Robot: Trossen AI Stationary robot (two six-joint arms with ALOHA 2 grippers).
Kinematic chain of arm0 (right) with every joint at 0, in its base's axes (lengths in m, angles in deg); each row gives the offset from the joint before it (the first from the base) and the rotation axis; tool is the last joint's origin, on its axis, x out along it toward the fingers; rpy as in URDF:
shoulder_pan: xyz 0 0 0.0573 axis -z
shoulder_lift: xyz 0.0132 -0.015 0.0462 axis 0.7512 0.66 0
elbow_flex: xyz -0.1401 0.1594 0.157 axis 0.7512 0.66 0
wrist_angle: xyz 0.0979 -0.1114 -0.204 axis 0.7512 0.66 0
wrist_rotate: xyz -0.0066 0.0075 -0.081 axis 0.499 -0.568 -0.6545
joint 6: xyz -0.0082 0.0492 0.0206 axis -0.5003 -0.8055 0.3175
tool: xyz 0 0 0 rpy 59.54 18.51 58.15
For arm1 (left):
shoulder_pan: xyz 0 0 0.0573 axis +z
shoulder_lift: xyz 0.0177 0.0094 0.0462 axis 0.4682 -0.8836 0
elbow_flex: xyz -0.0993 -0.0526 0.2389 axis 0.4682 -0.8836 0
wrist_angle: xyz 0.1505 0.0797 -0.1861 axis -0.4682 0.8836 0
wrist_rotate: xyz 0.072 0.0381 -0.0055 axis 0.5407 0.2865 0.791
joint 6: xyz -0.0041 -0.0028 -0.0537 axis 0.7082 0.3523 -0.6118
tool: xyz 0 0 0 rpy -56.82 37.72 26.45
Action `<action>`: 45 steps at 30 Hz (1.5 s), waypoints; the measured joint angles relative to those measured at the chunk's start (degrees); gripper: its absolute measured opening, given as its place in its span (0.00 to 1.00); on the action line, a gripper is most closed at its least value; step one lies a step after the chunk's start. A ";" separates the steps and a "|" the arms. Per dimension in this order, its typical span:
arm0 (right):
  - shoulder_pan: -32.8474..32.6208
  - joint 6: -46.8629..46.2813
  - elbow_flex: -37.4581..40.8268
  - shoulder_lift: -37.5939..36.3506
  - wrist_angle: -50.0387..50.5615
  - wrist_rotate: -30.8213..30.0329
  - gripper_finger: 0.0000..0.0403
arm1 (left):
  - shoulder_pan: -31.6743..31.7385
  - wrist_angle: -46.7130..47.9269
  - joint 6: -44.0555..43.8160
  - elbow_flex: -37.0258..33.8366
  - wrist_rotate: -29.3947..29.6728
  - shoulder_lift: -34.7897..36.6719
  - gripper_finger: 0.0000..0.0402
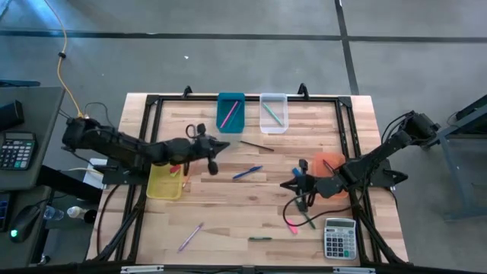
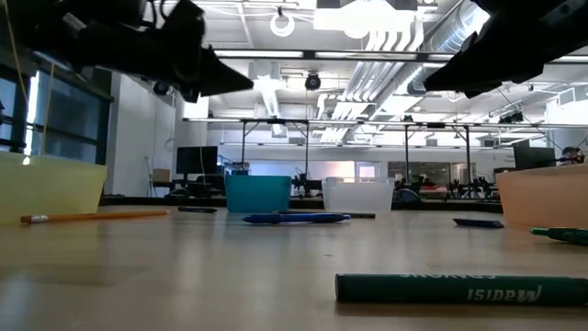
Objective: Sort crayons/erasers/pens/pencils in bins
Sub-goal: Put the blue ballpen into the white bin
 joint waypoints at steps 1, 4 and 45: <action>0.00 0.04 0.00 0.00 -0.51 -0.67 0.00 | -0.43 -2.62 0.80 -0.86 -1.60 0.00 0.00; 0.52 1.87 0.00 0.00 -2.78 -0.98 0.00 | -1.63 -8.79 3.92 -2.77 -7.19 0.37 0.00; 22.38 17.97 -35.22 32.53 28.67 19.88 0.17 | -0.17 -28.12 6.75 -21.30 -10.11 9.99 0.00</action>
